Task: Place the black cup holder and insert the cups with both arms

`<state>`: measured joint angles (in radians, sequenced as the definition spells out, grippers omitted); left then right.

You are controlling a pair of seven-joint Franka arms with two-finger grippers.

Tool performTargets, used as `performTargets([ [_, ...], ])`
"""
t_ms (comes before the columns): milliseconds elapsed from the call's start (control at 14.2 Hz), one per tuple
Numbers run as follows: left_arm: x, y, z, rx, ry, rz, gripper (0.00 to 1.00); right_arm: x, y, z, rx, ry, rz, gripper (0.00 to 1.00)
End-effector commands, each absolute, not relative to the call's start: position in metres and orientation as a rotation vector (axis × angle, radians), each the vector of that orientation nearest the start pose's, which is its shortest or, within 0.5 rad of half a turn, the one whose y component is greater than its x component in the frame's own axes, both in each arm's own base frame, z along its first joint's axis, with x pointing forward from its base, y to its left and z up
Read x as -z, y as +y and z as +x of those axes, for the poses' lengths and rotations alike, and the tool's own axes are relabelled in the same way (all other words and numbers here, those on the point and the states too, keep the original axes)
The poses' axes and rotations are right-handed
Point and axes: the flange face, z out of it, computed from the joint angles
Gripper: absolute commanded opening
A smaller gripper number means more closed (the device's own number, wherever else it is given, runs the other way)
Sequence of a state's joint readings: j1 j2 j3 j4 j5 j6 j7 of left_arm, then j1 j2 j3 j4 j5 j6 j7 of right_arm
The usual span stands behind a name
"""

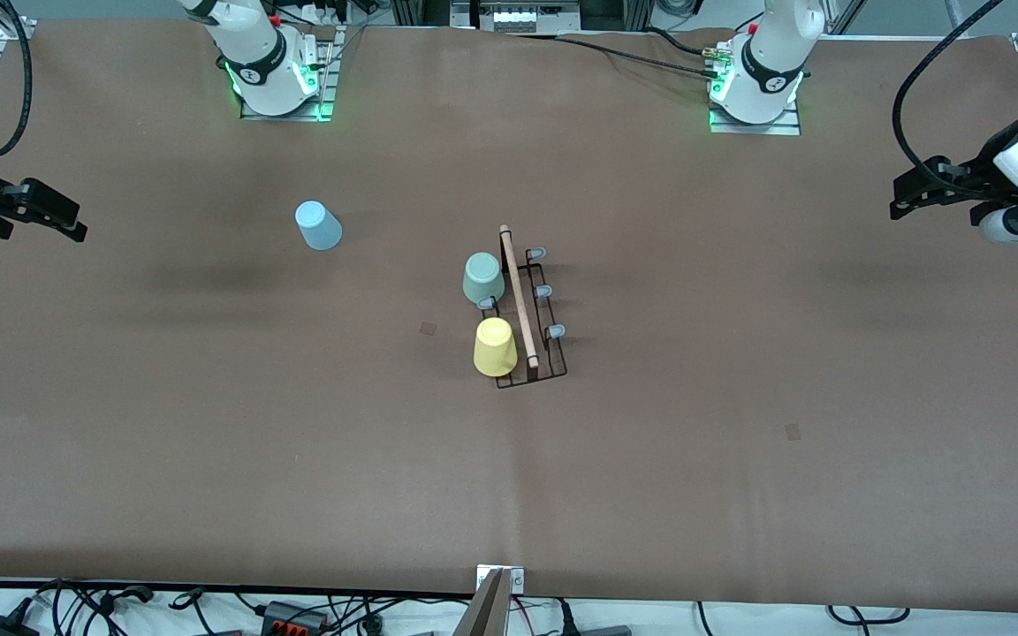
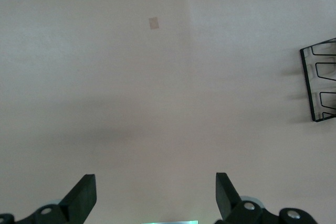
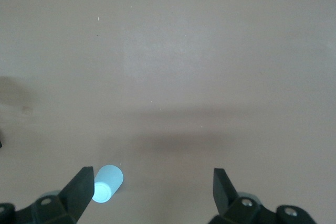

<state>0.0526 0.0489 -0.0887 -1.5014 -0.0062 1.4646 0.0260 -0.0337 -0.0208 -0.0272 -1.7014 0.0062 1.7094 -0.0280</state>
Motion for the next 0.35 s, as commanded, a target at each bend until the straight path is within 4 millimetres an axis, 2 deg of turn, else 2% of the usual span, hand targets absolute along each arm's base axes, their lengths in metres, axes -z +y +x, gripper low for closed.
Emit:
performTargets([
  [0, -0.6266, -0.0173, 0.5594, -0.116, 0.122, -3.148, 1.00, -0.5905, -0.0334, 0.5515, 0.036, 0.033, -3.143, 1.00],
  [281, -0.6253, -0.0149, 0.5572, -0.120, 0.124, -3.148, 1.00, -0.5903, -0.0329, 0.5521, 0.043, 0.028, -3.146, 1.00],
])
